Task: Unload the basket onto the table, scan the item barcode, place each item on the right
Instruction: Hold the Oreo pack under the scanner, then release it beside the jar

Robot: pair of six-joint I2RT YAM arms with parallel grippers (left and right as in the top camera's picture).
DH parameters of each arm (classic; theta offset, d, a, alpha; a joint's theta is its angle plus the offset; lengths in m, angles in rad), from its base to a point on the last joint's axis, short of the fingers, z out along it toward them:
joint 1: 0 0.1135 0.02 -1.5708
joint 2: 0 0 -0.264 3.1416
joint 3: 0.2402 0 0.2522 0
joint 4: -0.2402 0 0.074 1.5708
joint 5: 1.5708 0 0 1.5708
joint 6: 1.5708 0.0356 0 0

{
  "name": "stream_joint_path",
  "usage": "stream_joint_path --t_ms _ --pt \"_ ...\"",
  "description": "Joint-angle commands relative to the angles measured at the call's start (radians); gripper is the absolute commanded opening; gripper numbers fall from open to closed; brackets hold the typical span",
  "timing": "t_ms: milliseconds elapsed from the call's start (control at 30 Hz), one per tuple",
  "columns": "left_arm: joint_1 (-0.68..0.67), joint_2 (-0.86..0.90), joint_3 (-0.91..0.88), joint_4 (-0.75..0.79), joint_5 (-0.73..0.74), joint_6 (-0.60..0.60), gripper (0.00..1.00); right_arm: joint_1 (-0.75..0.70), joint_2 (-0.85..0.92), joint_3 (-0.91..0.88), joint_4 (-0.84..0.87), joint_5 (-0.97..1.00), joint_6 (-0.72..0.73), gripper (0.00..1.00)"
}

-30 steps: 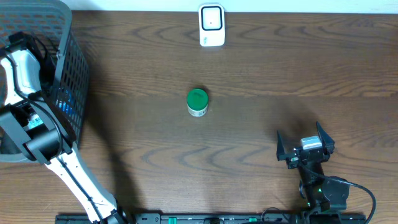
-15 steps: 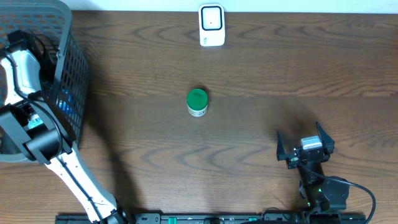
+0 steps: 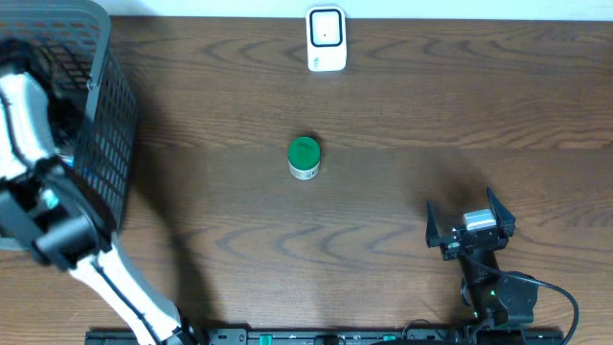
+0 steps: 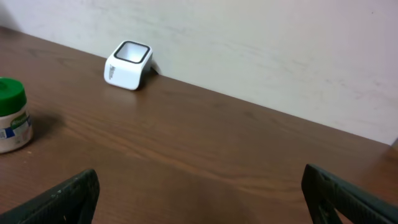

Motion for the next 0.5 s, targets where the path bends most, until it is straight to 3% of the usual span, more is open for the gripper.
stream_joint_path --t_ms 0,100,233,367,467 --pt "-0.011 -0.259 0.02 0.005 -0.028 -0.09 0.08 -0.003 -0.006 -0.001 -0.004 0.001 -0.002 0.99" --pt "-0.019 -0.422 0.02 0.005 0.092 -0.132 0.07 -0.003 -0.006 -0.001 -0.004 0.001 -0.002 0.99" --pt "-0.05 -0.581 0.02 0.021 0.447 -0.132 0.07 -0.003 -0.006 -0.001 -0.004 0.001 -0.002 0.99" --pt "-0.153 -0.635 0.02 0.003 0.84 -0.117 0.07 -0.003 -0.006 -0.001 -0.004 0.001 -0.001 0.99" --pt "-0.275 -0.625 0.011 -0.009 1.034 -0.058 0.07 -0.003 -0.006 -0.001 -0.004 0.001 -0.002 0.99"
